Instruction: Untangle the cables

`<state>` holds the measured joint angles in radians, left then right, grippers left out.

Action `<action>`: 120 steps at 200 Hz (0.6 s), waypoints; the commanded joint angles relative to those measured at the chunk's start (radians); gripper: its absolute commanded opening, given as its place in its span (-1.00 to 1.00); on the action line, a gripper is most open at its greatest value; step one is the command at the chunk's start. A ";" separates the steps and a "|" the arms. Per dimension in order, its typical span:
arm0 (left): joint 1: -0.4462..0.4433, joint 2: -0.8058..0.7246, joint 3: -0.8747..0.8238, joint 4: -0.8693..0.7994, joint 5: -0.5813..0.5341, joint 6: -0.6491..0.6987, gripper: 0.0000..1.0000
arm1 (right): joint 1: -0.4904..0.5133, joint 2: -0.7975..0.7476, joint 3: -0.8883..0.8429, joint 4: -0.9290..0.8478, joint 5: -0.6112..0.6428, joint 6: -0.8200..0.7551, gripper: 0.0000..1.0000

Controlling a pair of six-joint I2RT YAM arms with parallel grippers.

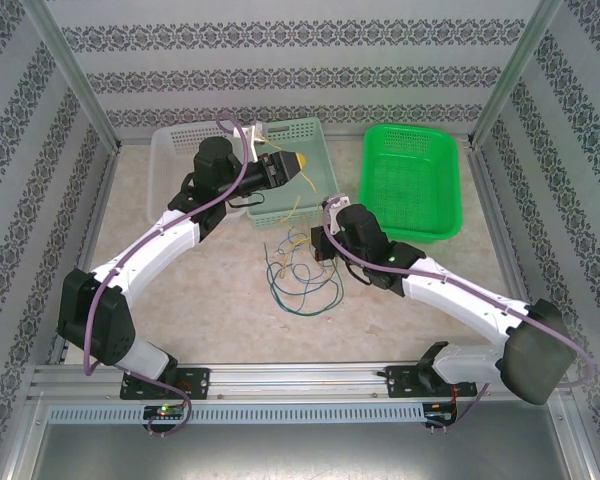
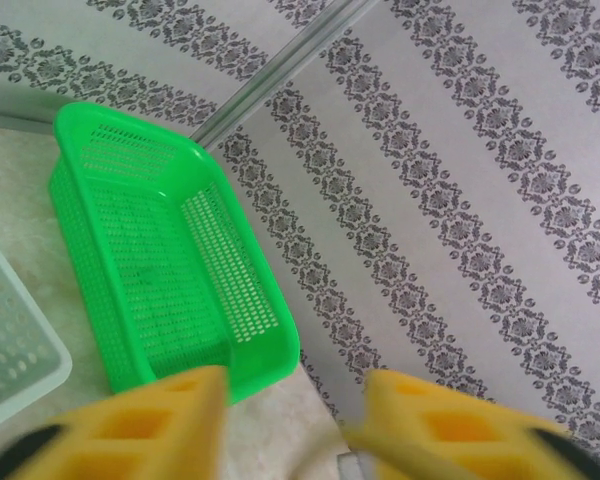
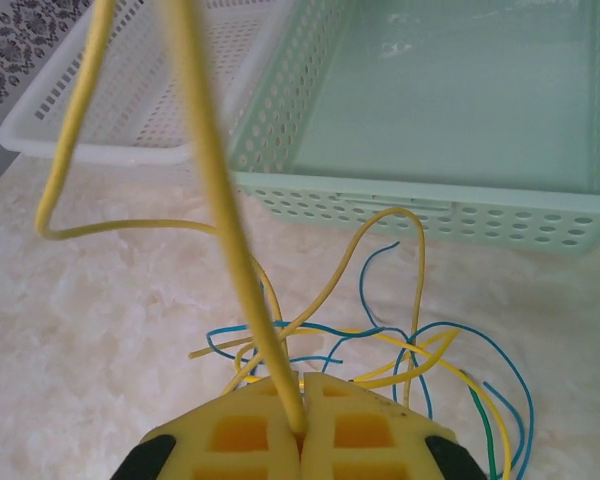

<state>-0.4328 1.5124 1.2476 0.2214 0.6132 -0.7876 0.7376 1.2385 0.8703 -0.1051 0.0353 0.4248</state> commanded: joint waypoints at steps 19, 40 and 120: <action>-0.008 -0.072 0.021 -0.186 -0.102 0.153 0.99 | -0.039 -0.108 -0.008 -0.122 -0.022 -0.016 -1.00; -0.009 -0.086 0.026 -0.274 -0.099 0.239 0.99 | -0.086 -0.155 -0.039 -0.141 -0.072 0.007 -1.00; -0.137 -0.024 0.044 -0.496 -0.041 0.596 0.62 | -0.103 -0.151 -0.047 -0.149 -0.125 0.024 -1.00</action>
<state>-0.5251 1.4479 1.2499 -0.1242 0.5571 -0.3763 0.6353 1.0836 0.8265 -0.2596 -0.0635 0.4343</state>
